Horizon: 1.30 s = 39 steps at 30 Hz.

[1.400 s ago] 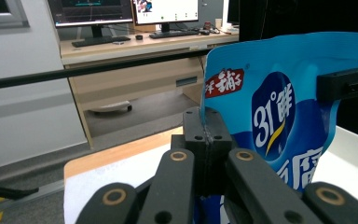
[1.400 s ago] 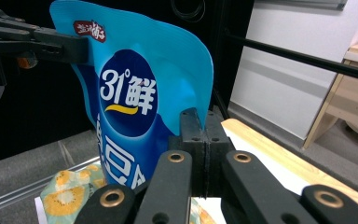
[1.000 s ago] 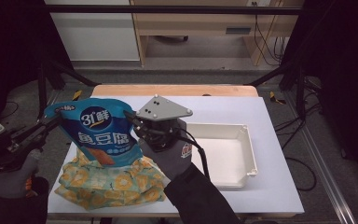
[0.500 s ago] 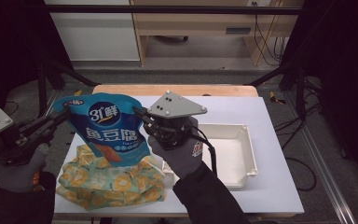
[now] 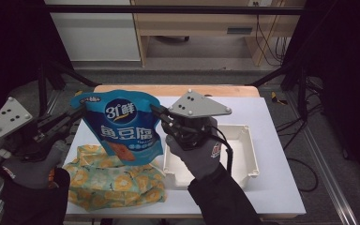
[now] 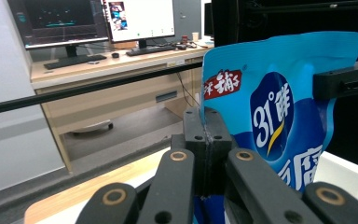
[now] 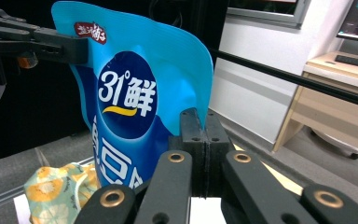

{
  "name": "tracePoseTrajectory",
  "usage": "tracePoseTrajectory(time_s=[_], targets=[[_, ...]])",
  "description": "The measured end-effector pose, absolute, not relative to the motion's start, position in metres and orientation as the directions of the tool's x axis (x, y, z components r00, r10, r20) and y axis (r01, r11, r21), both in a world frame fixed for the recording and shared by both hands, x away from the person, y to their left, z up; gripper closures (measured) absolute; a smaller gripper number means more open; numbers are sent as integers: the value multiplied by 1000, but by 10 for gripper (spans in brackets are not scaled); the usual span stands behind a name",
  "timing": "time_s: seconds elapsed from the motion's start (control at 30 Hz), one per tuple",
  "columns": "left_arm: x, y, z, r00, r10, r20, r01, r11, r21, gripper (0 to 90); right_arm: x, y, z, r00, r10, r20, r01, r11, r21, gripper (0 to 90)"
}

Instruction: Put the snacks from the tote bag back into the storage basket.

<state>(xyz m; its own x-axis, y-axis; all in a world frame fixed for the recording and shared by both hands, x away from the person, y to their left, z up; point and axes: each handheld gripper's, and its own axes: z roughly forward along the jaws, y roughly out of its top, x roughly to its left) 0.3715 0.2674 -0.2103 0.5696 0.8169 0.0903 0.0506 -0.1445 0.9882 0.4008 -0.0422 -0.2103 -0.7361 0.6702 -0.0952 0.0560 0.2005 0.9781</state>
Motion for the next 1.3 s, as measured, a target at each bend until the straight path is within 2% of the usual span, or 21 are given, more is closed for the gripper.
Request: tracePoseTrajectory(time_s=[1.3], targets=[[386, 183, -223, 691, 717, 91, 37, -161, 986, 900, 384, -133, -225, -652, 753, -88, 85, 189, 978, 900]])
